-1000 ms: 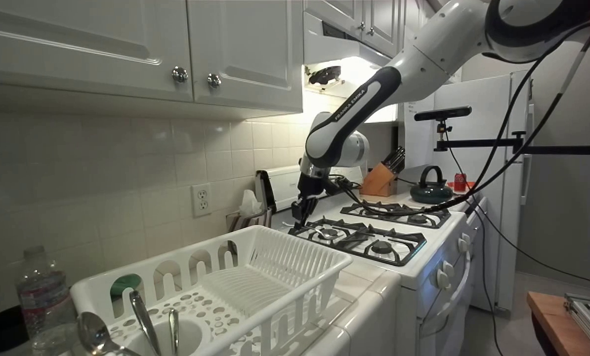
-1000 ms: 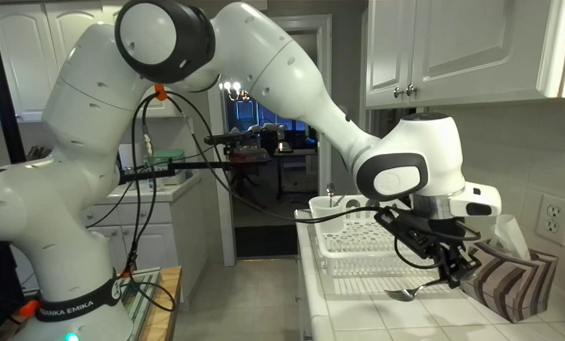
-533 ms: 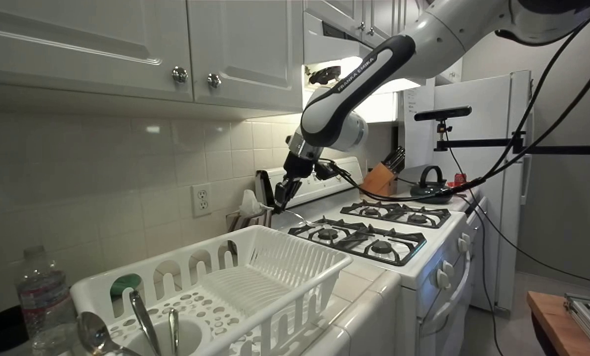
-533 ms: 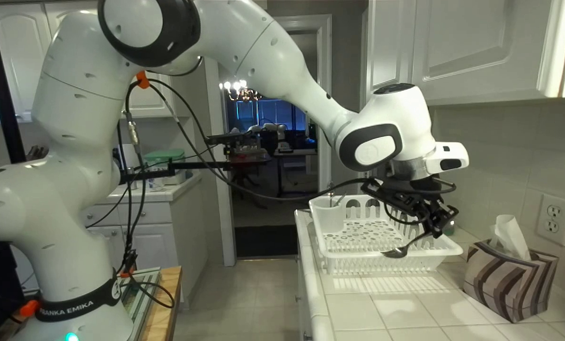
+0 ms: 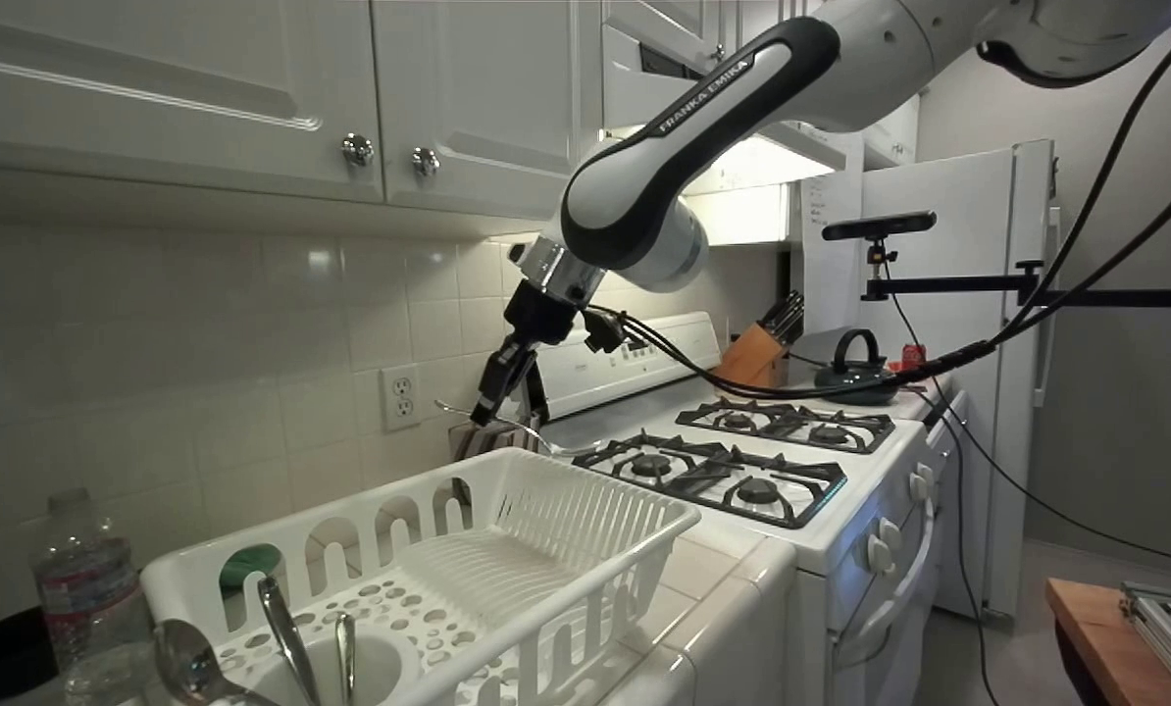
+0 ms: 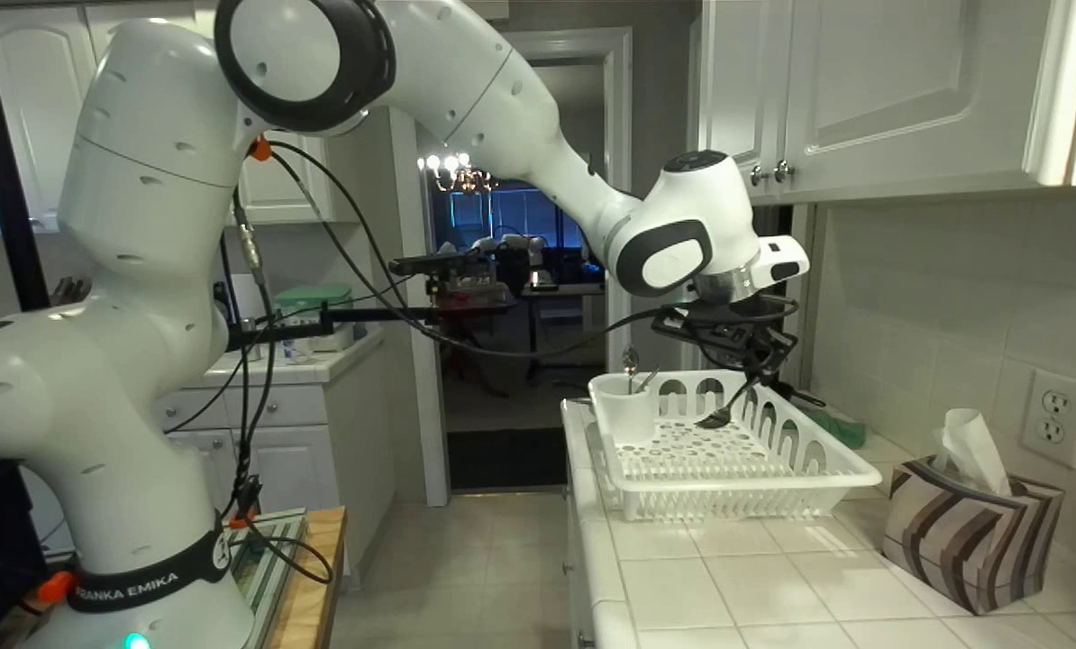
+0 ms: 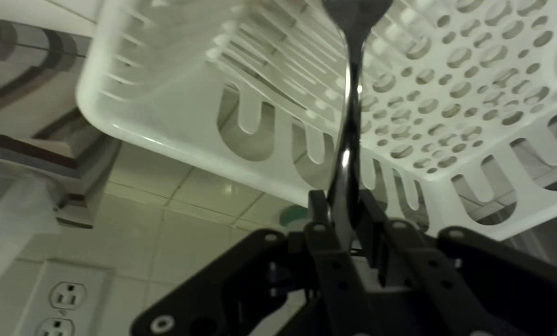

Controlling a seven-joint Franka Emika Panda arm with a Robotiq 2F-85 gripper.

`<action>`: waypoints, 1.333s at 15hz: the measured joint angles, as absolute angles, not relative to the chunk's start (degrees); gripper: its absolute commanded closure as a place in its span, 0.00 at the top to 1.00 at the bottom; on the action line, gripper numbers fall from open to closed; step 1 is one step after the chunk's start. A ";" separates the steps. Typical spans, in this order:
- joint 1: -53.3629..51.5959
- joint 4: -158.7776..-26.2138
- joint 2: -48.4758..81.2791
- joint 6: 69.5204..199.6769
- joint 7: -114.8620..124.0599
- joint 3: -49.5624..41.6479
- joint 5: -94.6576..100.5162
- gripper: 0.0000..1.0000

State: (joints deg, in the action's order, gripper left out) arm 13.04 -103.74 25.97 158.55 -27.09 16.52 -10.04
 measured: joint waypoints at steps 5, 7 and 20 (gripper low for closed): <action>13.10 -103.74 25.97 158.96 -32.94 24.31 -15.44 0.05; 13.05 -103.74 26.00 158.67 -35.82 27.39 -17.54 0.05; 12.68 -104.33 30.70 156.17 -54.22 40.03 -27.02 0.05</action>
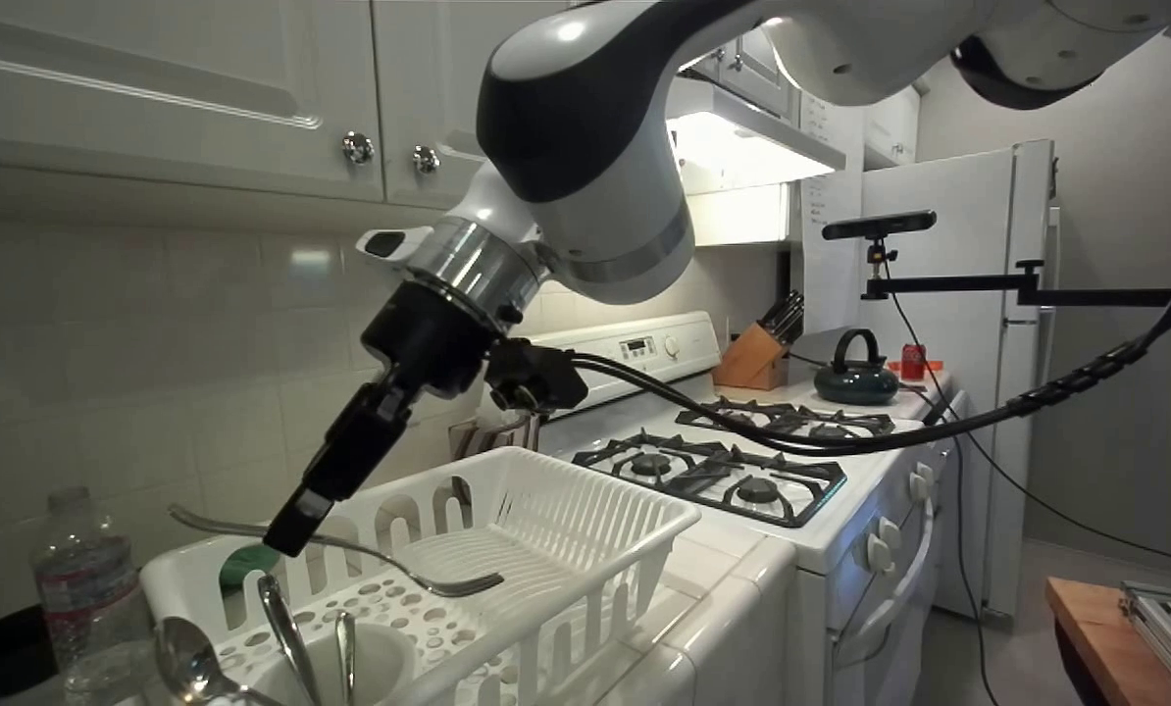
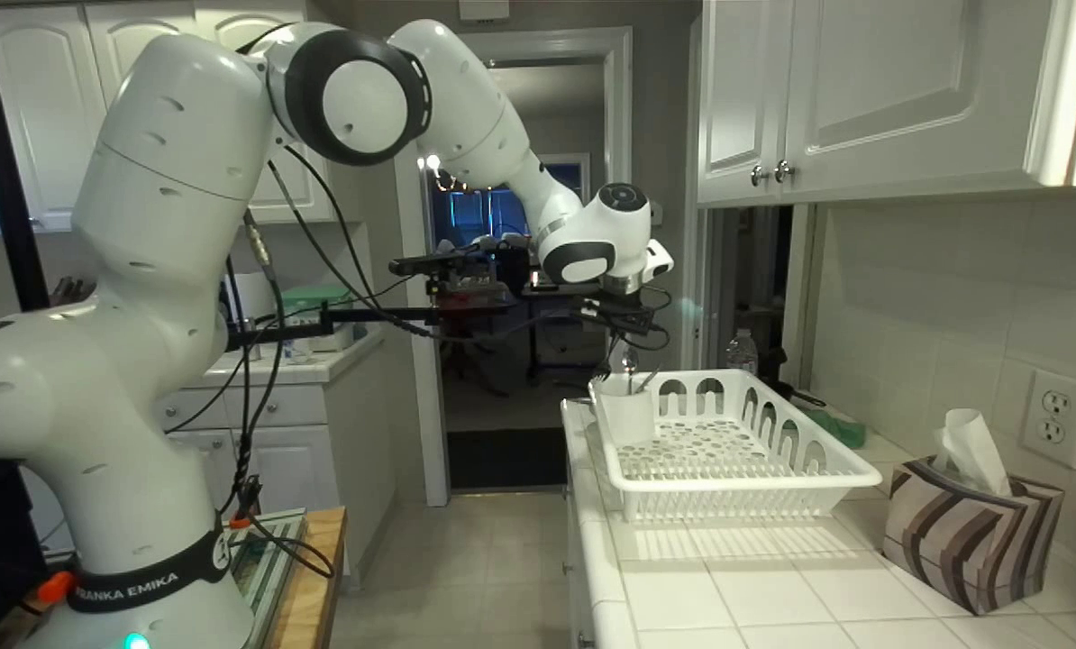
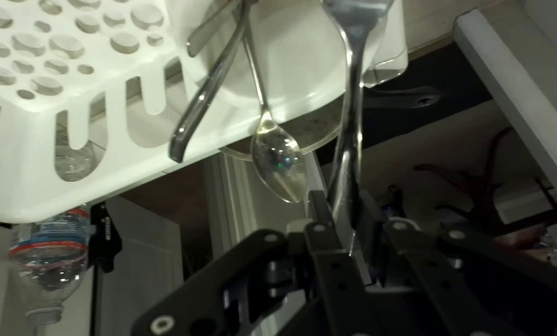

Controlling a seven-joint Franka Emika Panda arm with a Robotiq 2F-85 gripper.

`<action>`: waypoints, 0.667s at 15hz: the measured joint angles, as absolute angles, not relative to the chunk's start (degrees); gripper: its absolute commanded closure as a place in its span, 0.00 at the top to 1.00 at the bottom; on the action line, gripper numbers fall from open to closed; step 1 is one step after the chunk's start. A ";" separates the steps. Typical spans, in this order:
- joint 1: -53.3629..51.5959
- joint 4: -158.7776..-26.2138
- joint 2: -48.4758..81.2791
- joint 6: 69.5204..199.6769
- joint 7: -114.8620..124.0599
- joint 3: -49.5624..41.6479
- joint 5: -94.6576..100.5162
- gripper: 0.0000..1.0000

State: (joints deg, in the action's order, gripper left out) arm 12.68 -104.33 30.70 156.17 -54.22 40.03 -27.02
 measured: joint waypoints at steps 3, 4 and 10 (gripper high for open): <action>13.61 -103.88 31.98 154.63 -58.53 42.46 -28.11 0.05; 14.11 -103.57 32.49 153.75 -60.31 43.26 -28.31 0.05; 17.12 -100.07 36.09 148.95 -72.71 46.74 -31.43 0.05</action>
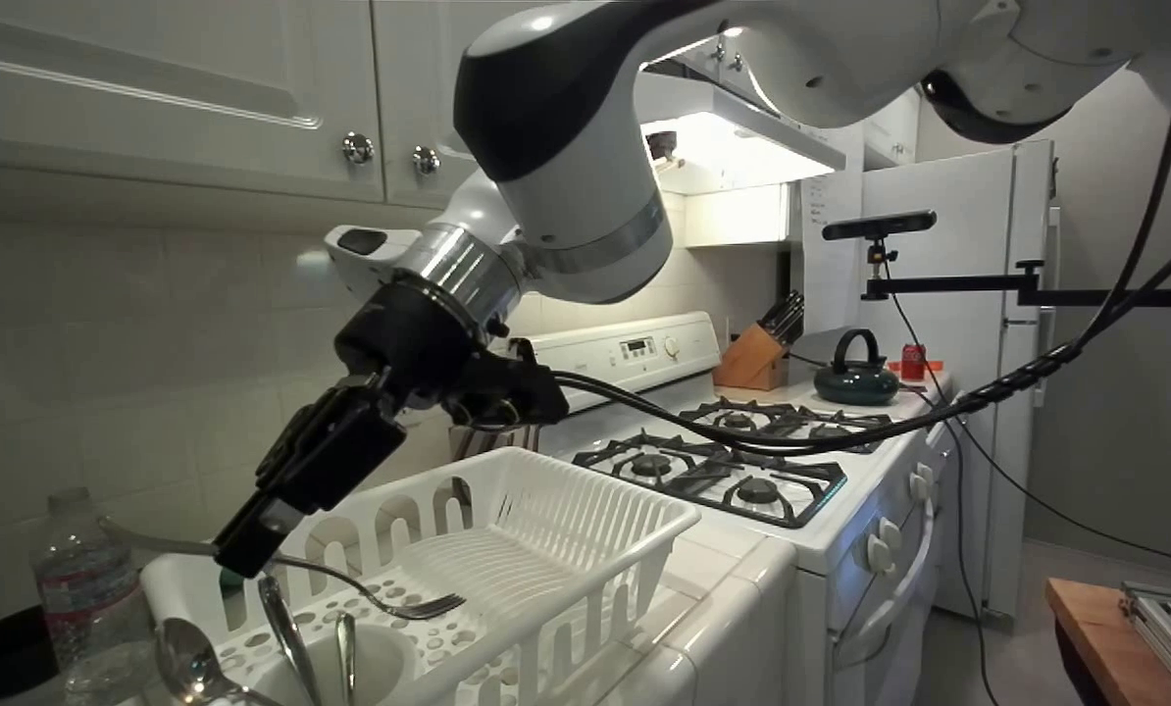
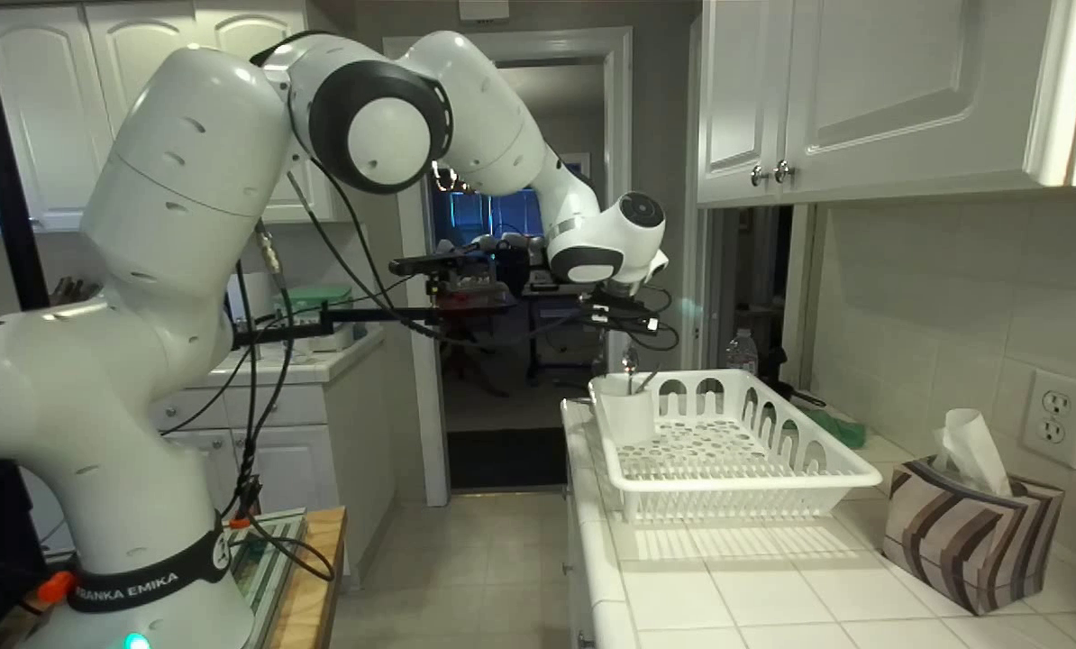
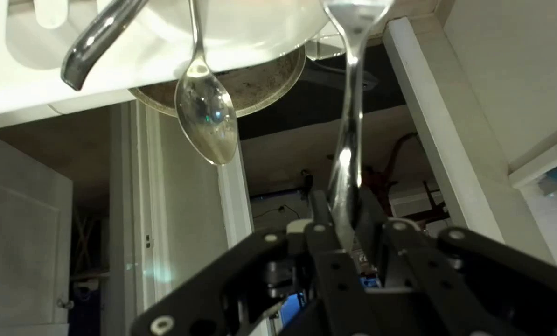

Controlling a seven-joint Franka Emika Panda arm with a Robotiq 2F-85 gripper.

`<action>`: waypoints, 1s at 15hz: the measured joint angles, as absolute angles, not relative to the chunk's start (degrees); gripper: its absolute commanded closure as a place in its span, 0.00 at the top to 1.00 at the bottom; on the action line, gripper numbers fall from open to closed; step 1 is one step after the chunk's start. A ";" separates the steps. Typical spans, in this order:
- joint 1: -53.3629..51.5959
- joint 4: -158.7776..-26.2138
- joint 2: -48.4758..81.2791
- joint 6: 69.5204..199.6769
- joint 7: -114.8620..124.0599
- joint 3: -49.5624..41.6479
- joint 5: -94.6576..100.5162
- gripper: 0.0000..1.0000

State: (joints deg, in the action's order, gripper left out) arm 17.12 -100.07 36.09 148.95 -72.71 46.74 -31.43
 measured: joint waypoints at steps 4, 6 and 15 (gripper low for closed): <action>17.76 -98.27 38.11 146.29 -78.85 47.21 -34.93 0.05; 17.80 -97.74 38.97 145.16 -81.82 47.17 -37.17 0.05; 16.15 -94.66 41.67 142.92 -94.13 45.56 -48.22 0.05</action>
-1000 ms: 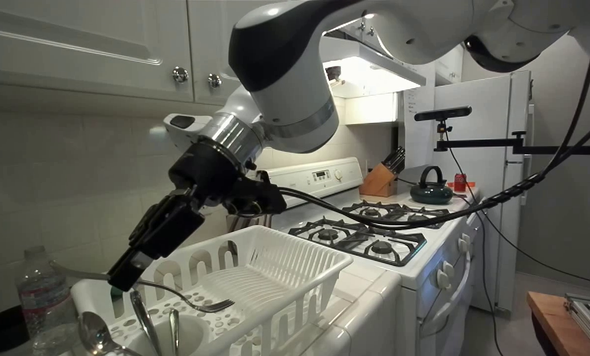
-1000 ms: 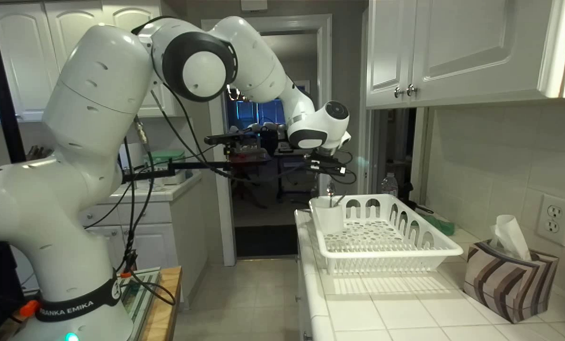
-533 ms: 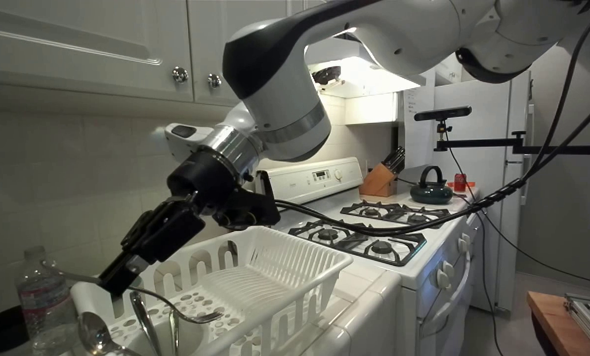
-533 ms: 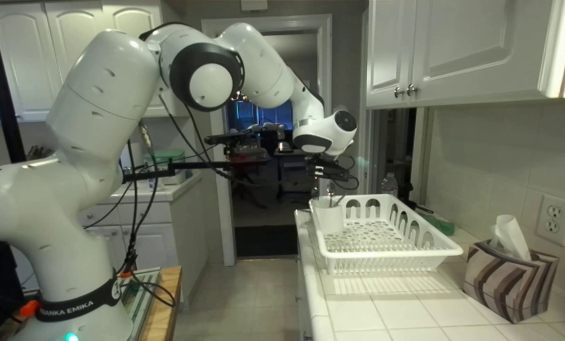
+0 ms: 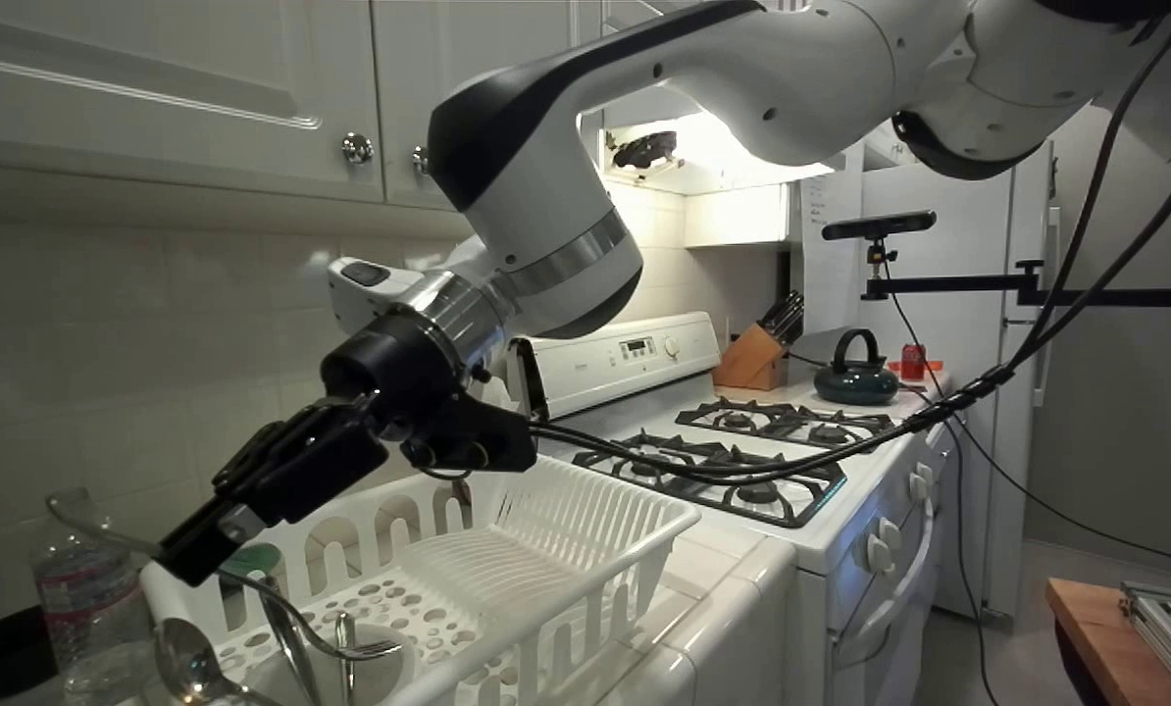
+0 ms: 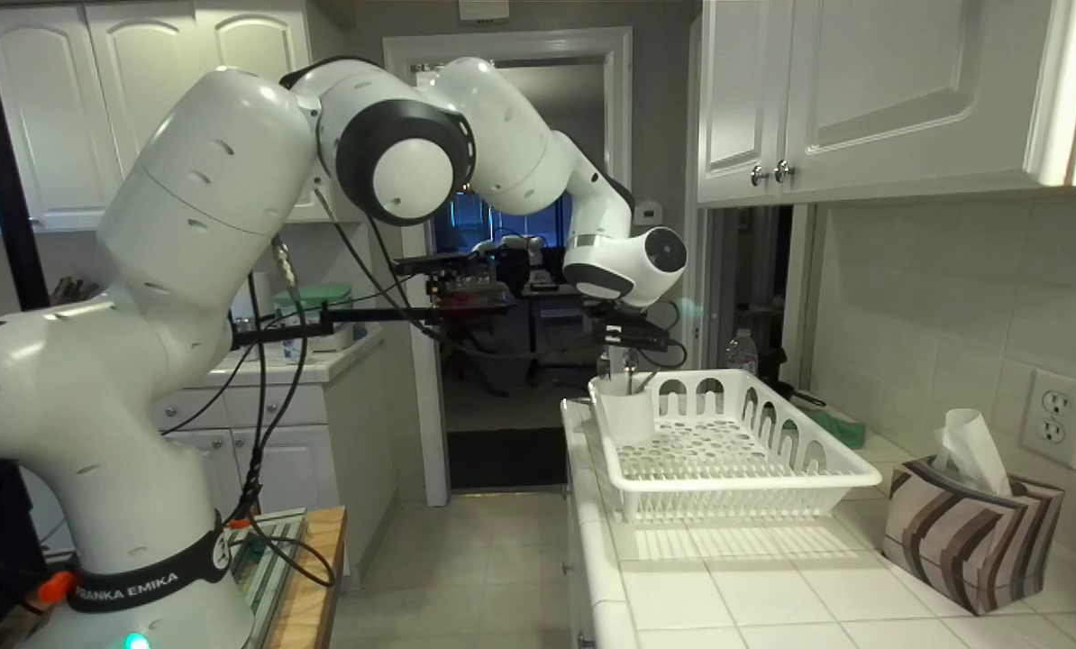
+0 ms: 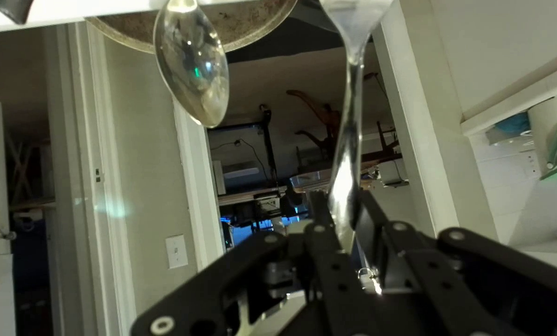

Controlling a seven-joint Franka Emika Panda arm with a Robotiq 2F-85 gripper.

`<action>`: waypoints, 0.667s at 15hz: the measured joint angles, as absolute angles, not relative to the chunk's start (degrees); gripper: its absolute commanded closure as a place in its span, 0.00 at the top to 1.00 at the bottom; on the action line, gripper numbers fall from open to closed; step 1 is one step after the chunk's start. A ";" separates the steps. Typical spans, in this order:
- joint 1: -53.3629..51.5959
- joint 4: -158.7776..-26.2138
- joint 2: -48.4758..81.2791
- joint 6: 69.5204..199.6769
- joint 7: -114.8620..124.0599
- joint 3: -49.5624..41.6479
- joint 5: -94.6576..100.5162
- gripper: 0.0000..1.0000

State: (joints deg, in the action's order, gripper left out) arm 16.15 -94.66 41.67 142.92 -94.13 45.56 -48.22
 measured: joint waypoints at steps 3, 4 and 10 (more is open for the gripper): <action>14.81 -94.10 41.94 143.56 -99.69 44.31 -54.47 0.05; 14.24 -93.98 41.94 143.61 -101.37 43.66 -56.76 0.05; 8.96 -91.07 41.92 143.54 -110.35 37.21 -69.50 0.05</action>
